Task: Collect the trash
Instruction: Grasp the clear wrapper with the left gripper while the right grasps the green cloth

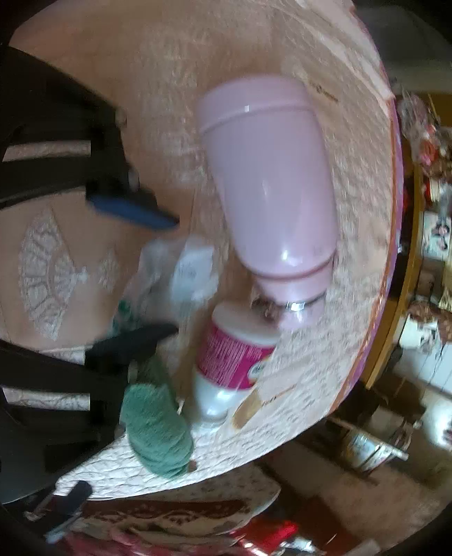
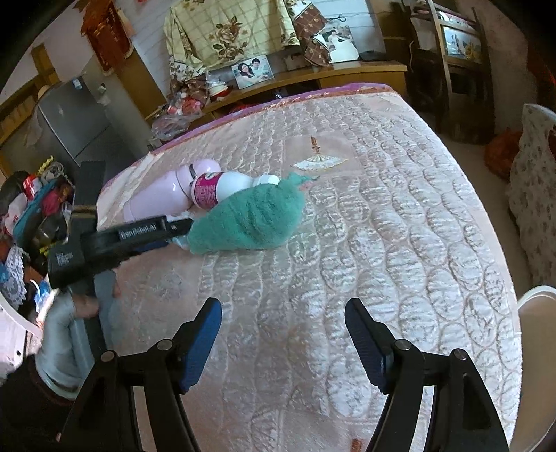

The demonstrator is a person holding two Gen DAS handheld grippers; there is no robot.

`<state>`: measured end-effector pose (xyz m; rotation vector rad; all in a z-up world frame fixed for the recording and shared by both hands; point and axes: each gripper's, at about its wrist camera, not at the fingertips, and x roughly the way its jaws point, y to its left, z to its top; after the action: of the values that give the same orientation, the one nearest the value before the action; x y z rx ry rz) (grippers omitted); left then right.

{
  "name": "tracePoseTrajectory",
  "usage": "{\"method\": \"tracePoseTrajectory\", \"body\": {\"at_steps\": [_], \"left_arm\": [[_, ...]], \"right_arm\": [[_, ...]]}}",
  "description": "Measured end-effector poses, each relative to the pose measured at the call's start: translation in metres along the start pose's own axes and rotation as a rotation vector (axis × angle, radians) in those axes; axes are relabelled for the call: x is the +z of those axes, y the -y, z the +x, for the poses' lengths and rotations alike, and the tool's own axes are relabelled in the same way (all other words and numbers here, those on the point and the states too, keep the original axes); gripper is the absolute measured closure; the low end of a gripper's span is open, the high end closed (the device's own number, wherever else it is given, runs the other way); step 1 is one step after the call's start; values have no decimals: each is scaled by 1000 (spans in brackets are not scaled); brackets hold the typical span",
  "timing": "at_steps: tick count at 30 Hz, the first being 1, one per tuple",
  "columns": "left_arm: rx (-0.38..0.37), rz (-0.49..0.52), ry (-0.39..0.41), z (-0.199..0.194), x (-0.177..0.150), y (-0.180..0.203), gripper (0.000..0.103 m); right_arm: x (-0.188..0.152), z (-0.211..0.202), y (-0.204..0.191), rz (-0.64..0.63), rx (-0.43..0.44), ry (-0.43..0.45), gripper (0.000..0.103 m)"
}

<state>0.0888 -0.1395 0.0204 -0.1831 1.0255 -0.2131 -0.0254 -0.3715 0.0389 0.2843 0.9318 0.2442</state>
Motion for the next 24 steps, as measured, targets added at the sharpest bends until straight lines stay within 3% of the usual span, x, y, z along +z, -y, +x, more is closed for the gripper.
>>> {"method": "tracePoseTrajectory", "body": {"at_steps": [4, 7, 9, 16, 19, 24], "left_arm": [[-24, 49, 3, -11, -8, 2, 85], [-46, 76, 11, -28, -14, -3, 86], [-57, 87, 14, -38, -17, -6, 86], [-45, 171, 42, -65, -30, -3, 86], [-44, 177, 44, -72, -36, -5, 86], [-44, 183, 52, -79, -43, 0, 86]], "right_arm": [[16, 12, 2, 55, 36, -5, 31], [30, 22, 4, 122, 77, 13, 30], [38, 30, 5, 158, 91, 16, 22], [64, 71, 2, 199, 71, -15, 22], [64, 79, 4, 237, 142, -33, 48], [57, 58, -11, 148, 127, -12, 53]]}}
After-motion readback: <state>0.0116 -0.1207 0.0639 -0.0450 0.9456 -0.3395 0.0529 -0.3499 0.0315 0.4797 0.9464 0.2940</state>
